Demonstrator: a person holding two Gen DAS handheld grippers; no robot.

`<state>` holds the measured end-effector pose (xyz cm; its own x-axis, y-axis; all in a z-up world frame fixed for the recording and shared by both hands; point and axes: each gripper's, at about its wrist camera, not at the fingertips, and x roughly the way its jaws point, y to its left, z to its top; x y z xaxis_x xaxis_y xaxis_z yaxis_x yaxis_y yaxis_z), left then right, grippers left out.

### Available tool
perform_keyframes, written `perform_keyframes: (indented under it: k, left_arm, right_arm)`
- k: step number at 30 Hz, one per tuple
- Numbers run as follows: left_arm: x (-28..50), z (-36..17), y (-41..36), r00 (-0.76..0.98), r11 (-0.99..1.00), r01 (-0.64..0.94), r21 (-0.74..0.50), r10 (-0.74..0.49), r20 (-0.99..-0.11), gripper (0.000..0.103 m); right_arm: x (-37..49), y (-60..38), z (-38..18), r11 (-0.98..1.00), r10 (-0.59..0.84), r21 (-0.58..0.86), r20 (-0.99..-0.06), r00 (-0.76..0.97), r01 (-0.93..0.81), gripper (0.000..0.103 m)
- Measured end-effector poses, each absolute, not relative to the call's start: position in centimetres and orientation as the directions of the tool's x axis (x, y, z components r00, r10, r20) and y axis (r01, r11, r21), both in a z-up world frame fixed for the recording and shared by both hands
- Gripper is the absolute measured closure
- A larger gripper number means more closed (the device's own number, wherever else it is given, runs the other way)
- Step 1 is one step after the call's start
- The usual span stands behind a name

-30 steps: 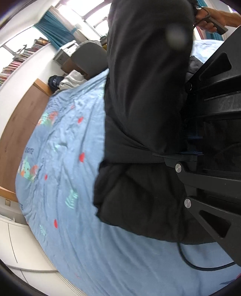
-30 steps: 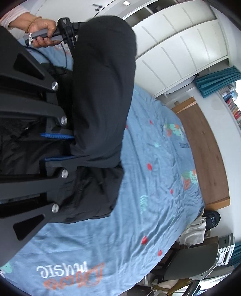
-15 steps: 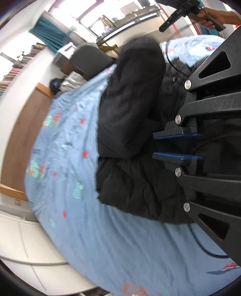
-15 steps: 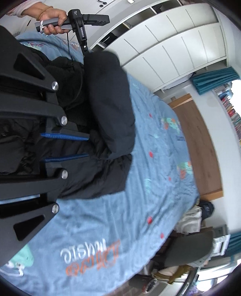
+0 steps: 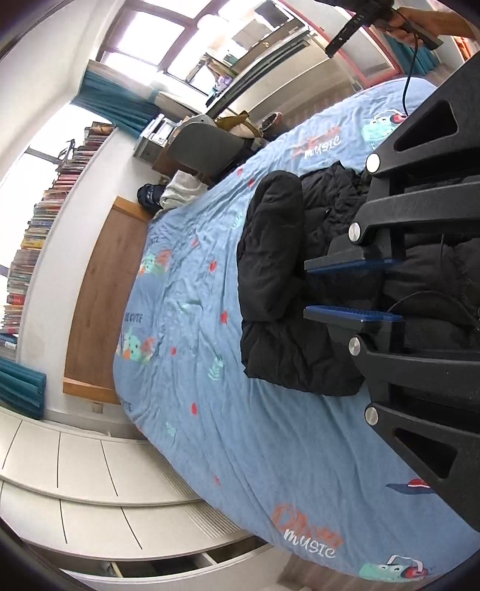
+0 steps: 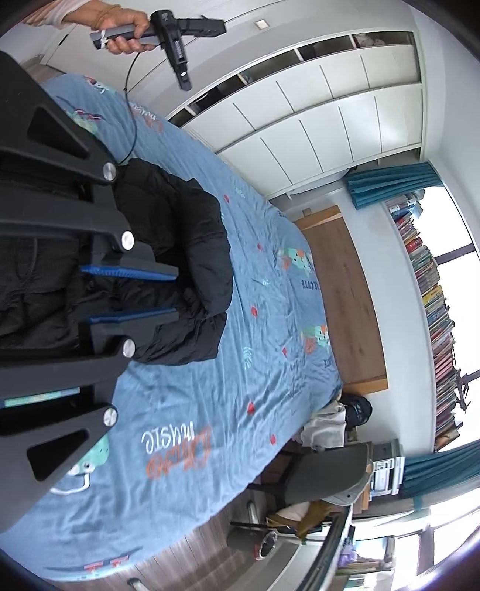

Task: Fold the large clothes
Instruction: 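Open both tools and lift them off the folded coat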

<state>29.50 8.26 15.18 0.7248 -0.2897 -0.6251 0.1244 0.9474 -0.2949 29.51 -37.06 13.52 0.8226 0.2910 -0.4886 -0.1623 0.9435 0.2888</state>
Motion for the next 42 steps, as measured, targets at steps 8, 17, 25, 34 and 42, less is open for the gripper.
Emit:
perform_keyframes:
  k: [8,17,25,34,42]
  left_arm:
    - [34.5,11.5,5.0,0.698,0.946,0.111,-0.304,-0.291,-0.654,0.039]
    - [45.1,9.1,0.1,0.697,0.948,0.166,-0.27,-0.306,-0.649,0.031]
    - [50.0,3.7,-3.6,0.671,0.957,0.205,-0.203,-0.289,-0.683,0.029]
    - [47.9,-4.9,-3.0,0.626,0.971,0.171,-0.165,-0.237,-0.743,0.028]
    - [46.8,-6.1,-3.1,0.627,0.976,0.161,-0.147,-0.217,-0.748,0.028]
  right_arm:
    - [34.8,-33.0,10.9,0.934,0.34,0.277,-0.494,0.8,-0.226,0.037]
    - [47.0,-27.3,9.7,0.895,0.446,0.232,-0.458,0.769,-0.381,0.037]
    - [54.1,-23.2,5.2,0.874,0.484,0.219,-0.491,0.725,-0.434,0.037]
    - [55.4,-22.6,-4.9,0.877,0.456,0.205,-0.644,0.615,-0.435,0.036]
    - [55.6,-23.3,-8.4,0.882,0.435,0.192,-0.685,0.585,-0.431,0.036]
